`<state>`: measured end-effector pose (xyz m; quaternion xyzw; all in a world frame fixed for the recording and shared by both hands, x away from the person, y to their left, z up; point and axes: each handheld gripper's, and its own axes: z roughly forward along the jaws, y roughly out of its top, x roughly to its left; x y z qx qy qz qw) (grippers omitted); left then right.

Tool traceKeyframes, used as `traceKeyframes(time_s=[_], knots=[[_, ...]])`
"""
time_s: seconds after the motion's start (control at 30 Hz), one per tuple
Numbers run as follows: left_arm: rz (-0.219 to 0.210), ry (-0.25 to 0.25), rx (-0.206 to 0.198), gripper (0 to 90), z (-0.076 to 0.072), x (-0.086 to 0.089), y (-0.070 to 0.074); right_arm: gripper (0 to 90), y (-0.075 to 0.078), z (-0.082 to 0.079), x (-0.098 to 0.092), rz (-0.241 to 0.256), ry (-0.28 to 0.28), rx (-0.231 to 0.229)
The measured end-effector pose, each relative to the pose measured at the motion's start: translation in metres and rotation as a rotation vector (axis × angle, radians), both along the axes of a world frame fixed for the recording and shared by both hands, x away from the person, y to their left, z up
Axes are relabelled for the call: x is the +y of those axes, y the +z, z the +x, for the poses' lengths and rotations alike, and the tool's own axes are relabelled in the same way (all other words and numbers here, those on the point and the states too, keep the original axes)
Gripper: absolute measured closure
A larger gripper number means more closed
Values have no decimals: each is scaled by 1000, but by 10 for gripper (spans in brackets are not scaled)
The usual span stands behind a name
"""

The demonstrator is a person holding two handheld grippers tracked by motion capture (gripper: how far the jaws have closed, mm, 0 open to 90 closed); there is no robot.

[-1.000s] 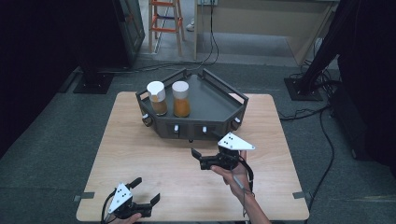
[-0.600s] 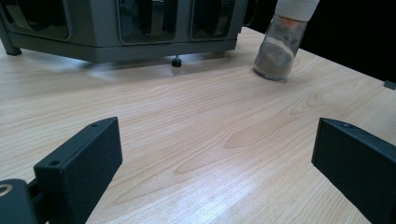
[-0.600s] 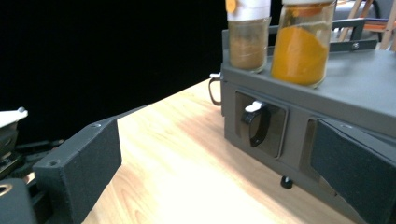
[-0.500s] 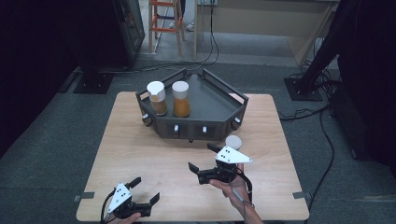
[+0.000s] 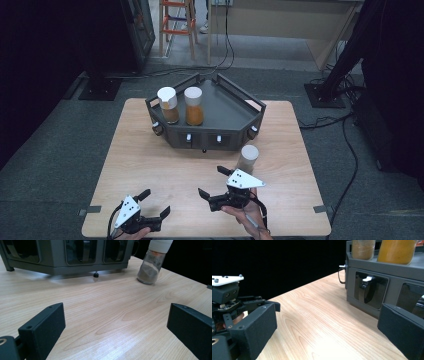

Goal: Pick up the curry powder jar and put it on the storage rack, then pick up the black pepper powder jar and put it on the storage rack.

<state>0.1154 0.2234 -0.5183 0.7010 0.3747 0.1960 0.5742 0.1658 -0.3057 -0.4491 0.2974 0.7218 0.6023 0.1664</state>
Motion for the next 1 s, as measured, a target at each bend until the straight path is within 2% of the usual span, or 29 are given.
traceKeyframes(time_s=[0.5,1.0], knots=[[1,2,-3,16,0,0,0,23,-18,0,4,-9,20,31],[3,-2,-6,16,0,-1,0,23,-17,-6,1,-11,14,22]])
